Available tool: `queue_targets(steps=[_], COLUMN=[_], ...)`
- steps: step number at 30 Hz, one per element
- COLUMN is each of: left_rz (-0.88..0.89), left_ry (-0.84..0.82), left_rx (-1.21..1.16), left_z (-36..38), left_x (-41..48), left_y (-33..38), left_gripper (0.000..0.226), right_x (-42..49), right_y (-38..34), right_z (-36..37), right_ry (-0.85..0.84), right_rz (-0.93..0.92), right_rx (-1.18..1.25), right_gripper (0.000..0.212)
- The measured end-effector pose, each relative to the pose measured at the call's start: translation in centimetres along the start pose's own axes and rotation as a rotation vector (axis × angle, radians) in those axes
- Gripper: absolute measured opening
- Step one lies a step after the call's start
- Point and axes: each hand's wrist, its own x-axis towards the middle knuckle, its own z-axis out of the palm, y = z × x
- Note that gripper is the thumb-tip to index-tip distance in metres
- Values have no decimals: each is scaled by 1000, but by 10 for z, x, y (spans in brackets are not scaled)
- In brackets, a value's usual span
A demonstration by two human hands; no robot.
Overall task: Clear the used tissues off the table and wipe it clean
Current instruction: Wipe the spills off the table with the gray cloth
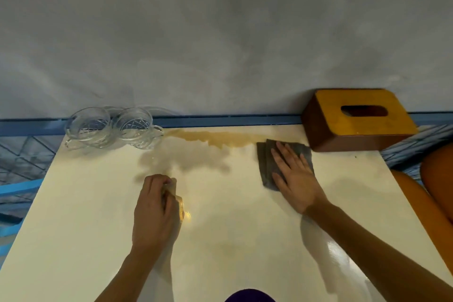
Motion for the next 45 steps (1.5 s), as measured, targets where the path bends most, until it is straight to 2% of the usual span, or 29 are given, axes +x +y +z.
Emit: queue_targets(steps=[8,21,24,30,32,36,39,45], left_rz=[-17,-166,-239,-343,-327,-144,-129,37], left_ry=[-11,23,77,184,168,93,31,-161], left_rx=[38,-113,-245,-297,-245,8,194,536], left_z=[3,1,-7,-41,-50,-68,-82,-100], left_x=[3,3,9,55,68,88,107,140], left_y=[1,4,10,-3,-2,6,8,8], left_gripper=[24,24,33,20,26,45,57,75], right_x=[59,82,88,97,101,106,107,106], right_y=[-27,-129,-145,-166,-171,-180,-188,-200], right_z=[-6,10,12,16,17,21,22,23], right_ry=[42,13,6,5,8,16,13,2], right_rz=[54,-139,-168,-213,-231,-264,-269,-284], right_rx=[-9,-12,-3,-2,-5,-5,9,27], right_gripper=[60,60,60,60,60,61,64,60])
